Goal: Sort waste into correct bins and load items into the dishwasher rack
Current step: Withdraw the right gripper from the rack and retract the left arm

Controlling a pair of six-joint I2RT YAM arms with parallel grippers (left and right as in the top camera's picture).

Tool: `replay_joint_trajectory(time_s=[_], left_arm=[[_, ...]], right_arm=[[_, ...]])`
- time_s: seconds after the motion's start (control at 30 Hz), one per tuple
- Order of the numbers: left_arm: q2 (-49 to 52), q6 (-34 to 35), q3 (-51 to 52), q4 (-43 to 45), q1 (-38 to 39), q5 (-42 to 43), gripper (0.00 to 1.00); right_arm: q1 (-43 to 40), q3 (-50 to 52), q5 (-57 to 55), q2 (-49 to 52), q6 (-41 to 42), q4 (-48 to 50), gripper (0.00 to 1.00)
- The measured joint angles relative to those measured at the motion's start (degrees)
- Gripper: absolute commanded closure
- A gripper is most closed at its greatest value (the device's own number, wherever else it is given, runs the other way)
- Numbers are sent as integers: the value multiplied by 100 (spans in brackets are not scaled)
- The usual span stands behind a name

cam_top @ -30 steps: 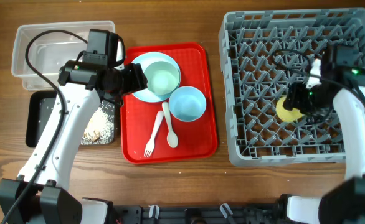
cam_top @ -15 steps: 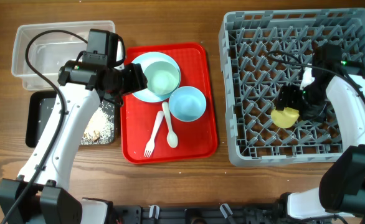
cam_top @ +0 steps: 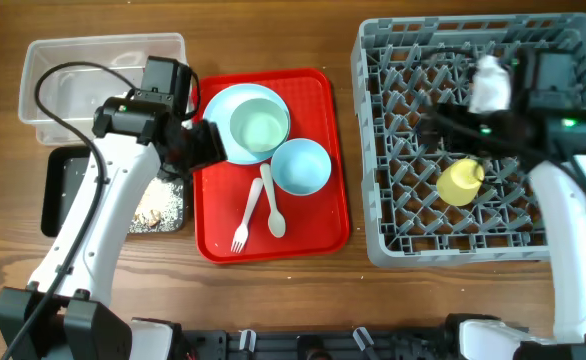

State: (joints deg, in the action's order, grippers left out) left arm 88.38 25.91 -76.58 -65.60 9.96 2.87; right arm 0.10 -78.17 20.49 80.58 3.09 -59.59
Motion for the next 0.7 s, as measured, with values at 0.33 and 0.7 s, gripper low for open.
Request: replay_joint_trajectory(time_s=[0.33, 0.7], left_arm=[[-188, 389, 0, -170, -911, -457, 22], [-310, 404, 0, -146, -1121, -479, 21]], right_arm=[[2157, 2, -389, 940, 251, 896, 21], [2726, 2, -1027, 2745, 1185, 1113, 68]])
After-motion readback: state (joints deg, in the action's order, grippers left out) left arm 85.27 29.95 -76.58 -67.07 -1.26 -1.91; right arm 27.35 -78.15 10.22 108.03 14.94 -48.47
